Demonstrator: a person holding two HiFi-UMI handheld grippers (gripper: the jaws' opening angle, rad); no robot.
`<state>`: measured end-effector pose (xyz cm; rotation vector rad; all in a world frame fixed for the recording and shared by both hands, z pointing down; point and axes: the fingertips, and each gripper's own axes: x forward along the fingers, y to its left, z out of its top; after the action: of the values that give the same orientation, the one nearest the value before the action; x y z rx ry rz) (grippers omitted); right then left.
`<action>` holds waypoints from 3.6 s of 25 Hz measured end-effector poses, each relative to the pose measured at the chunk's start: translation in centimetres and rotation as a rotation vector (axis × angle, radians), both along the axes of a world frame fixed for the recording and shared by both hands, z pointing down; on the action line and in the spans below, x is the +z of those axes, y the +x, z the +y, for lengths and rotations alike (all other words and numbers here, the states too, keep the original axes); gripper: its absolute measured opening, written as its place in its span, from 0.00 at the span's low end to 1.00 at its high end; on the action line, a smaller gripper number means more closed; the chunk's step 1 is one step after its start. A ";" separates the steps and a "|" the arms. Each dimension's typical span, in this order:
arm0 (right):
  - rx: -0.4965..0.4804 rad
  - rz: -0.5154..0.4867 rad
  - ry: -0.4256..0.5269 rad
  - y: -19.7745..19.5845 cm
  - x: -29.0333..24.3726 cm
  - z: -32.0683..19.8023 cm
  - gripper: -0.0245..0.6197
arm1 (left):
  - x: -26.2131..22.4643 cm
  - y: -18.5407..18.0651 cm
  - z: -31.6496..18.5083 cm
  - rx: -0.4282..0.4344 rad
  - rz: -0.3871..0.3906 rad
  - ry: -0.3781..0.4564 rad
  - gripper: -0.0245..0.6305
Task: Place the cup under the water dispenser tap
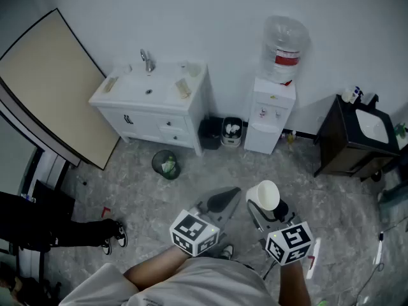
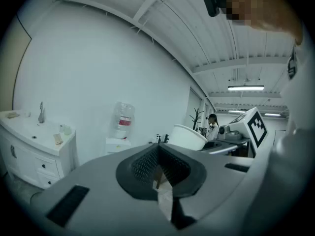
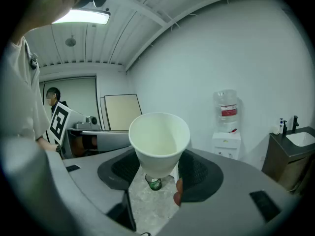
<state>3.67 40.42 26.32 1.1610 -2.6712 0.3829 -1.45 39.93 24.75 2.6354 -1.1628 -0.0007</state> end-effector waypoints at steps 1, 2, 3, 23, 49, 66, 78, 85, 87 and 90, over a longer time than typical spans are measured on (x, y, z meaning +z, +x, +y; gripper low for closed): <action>0.000 0.000 0.000 0.2 0.0 -0.1 0.44 | 0.0 0.2 -0.1 0.000 0.000 -0.002 0.04; 0.000 0.000 -0.001 0.4 0.0 -0.2 0.44 | 0.1 0.5 -0.2 0.001 -0.001 -0.004 0.04; 0.000 0.001 -0.001 0.7 0.0 -0.2 0.44 | 0.1 0.7 -0.3 0.001 -0.001 -0.006 0.04; 0.036 0.004 -0.023 2.9 1.7 -6.9 0.44 | 2.2 2.5 -7.0 0.028 -0.008 -0.006 0.04; 0.281 0.117 -0.100 4.9 15.3 -45.7 0.44 | 8.7 3.6 -45.1 0.180 0.011 0.032 0.04; 0.129 0.336 -0.203 6.3 43.0 -63.9 0.44 | 18.8 5.3 -63.1 -0.007 0.051 -0.050 0.04; 0.252 0.406 -0.277 8.0 63.1 -69.9 0.44 | 34.0 3.0 -63.6 0.015 0.004 -0.153 0.04; 0.251 0.475 -0.251 8.3 67.7 -72.7 0.44 | 37.0 2.0 -64.5 0.007 0.000 -0.169 0.04; 0.250 0.487 -0.253 8.4 68.3 -73.1 0.44 | 37.7 1.6 -64.5 0.007 -0.004 -0.180 0.04; 0.245 0.496 -0.260 8.6 68.8 -73.3 0.44 | 38.3 1.0 -64.6 0.002 -0.001 -0.191 0.04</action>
<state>12.28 -32.87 95.12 1.3000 -2.0023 0.4029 -0.45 -24.64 63.06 2.4694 -1.1018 0.1065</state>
